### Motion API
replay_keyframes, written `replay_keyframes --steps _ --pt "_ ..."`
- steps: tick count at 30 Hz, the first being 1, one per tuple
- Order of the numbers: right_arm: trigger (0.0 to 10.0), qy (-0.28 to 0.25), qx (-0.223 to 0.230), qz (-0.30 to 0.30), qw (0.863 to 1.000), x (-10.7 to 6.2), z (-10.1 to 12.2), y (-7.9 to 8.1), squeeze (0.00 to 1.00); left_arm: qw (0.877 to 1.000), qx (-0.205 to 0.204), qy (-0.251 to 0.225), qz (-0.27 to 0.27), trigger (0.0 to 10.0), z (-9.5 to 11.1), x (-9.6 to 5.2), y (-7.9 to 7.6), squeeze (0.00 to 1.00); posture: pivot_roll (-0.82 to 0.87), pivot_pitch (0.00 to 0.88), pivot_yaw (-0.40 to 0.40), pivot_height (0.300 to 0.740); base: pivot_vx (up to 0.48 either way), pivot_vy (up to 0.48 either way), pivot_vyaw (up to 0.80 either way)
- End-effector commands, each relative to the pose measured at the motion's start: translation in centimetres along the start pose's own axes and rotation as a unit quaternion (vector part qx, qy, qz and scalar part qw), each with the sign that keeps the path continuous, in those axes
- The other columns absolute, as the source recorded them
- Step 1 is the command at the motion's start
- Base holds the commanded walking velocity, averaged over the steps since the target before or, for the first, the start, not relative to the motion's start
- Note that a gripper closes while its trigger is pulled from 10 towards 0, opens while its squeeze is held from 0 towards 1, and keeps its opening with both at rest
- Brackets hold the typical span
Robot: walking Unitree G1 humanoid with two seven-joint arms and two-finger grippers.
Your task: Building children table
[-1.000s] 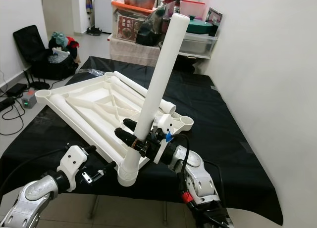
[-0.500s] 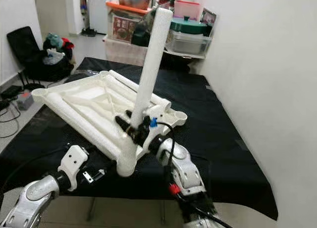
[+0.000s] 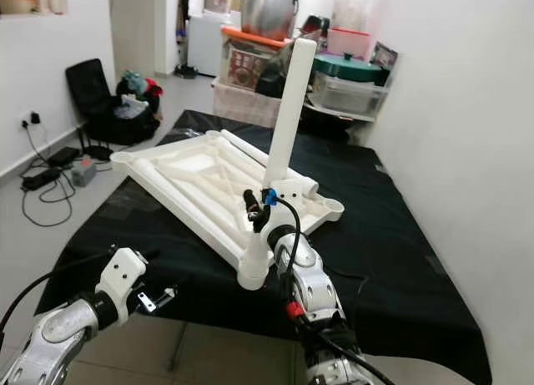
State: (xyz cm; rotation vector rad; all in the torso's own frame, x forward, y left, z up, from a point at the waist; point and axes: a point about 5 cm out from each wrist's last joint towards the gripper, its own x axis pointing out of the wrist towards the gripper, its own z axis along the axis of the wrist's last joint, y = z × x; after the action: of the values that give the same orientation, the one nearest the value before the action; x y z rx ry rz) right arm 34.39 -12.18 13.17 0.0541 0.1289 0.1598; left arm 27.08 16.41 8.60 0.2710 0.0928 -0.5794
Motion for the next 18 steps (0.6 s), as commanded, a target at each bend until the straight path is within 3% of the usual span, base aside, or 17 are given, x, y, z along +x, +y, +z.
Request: replay_keyframes --steps 1,5,7,12,18 --pt "10.0 0.183 0.001 -0.062 0.981 -2.2 -8.1 -2.3 0.00 1.000 -0.004 -0.002 -0.001 10.0 -0.1 0.2 -0.2 0.00 0.12 0.000 -0.164 0.740 0.000 0.000 0.00" --pt "10.0 0.165 0.008 -0.132 0.977 -2.0 -7.7 -3.2 0.00 1.000 -0.004 -0.004 0.005 10.0 0.0 0.2 -0.2 0.00 0.12 0.000 -0.168 0.740 0.000 0.000 0.00" --pt "10.0 0.159 0.038 -0.185 0.969 -2.1 -7.7 -4.1 0.00 1.000 -0.005 -0.003 0.007 10.0 0.0 0.2 -0.2 0.00 0.12 0.000 -0.169 0.740 0.000 0.000 0.00" --pt "10.0 0.152 0.079 -0.235 0.957 -2.4 -7.9 -5.1 0.00 1.000 -0.009 -0.003 0.008 10.0 -0.1 0.3 -0.1 0.00 0.12 0.000 -0.165 0.740 0.000 0.000 0.00" --pt "10.0 0.151 0.094 -0.288 0.941 -2.9 -8.2 -6.2 0.00 1.000 -0.009 -0.003 0.008 10.0 -0.1 0.4 -0.2 0.00 0.12 0.000 -0.162 0.740 0.000 0.000 0.00"
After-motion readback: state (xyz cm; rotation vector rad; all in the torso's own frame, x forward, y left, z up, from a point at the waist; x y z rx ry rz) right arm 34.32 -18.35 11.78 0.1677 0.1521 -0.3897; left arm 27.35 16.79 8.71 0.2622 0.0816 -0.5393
